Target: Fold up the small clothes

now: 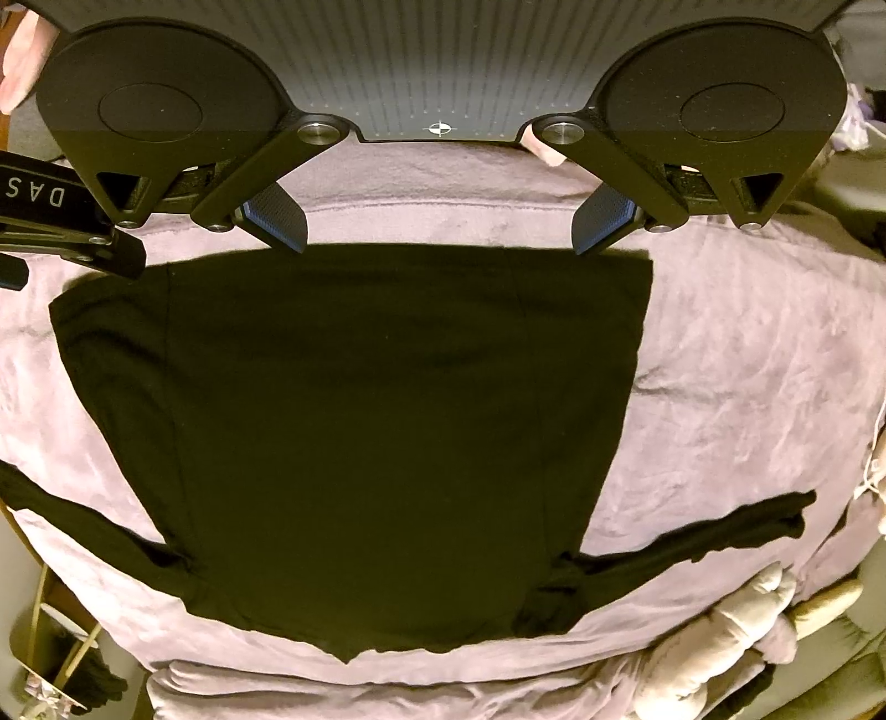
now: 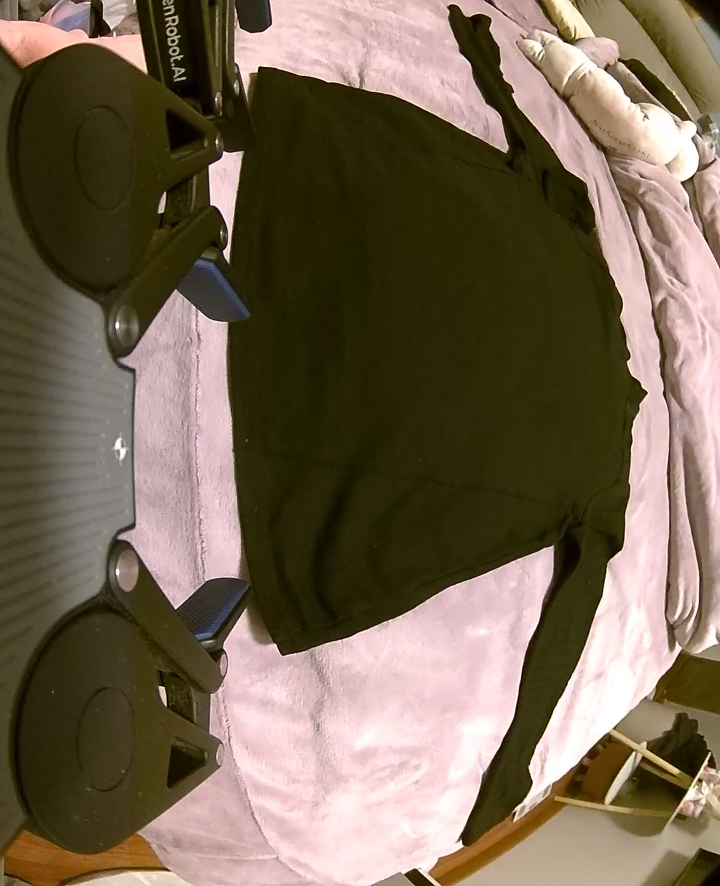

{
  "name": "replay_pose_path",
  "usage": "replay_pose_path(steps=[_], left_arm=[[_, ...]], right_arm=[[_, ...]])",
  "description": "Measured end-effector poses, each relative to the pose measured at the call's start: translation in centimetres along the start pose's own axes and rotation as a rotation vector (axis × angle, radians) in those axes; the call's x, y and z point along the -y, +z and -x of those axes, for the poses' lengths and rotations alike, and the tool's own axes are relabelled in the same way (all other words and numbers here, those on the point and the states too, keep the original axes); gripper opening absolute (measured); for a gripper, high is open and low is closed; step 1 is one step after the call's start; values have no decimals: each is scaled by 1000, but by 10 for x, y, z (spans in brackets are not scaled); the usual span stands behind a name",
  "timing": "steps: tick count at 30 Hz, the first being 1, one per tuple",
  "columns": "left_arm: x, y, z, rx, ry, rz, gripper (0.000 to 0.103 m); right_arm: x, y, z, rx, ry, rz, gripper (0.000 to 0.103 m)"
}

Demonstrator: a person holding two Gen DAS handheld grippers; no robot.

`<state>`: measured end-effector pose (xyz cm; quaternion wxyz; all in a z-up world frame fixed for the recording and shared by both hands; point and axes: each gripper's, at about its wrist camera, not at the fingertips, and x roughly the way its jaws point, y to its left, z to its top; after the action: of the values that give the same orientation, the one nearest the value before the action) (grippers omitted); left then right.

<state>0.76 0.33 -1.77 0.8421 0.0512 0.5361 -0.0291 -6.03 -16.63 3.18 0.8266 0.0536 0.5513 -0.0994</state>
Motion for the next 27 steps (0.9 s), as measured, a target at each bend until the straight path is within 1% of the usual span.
replay_pose_path(steps=[14, 27], left_arm=[[0, 0, -5, -18, 1, 4, 103], [-2, 2, -11, -36, 20, 20, 103]], right_arm=[[0, 0, -4, -11, 4, -7, 99], [0, 2, -10, -24, 25, -12, 99]])
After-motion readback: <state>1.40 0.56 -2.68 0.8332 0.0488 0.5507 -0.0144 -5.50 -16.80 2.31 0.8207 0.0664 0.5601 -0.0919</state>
